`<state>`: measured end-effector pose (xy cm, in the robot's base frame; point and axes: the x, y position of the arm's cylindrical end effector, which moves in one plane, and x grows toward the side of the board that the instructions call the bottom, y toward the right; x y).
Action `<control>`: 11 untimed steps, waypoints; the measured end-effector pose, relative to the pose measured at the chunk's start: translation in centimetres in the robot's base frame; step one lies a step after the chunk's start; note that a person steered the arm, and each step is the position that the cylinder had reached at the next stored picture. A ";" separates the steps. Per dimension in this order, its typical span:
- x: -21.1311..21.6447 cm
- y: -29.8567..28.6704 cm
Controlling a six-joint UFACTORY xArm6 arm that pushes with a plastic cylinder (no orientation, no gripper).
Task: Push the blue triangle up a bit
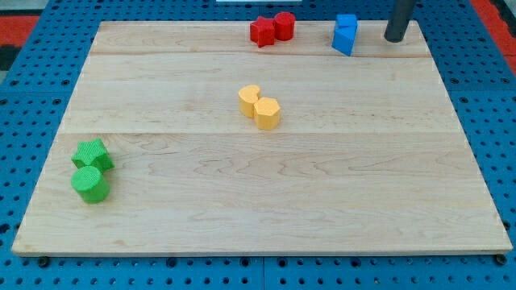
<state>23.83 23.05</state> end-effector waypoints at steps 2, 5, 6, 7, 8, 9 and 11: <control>9.7 -3.7; 3.2 -13.6; 2.6 -12.7; 1.5 -11.4; 0.5 -10.9; -0.3 -10.9; 0.9 -11.1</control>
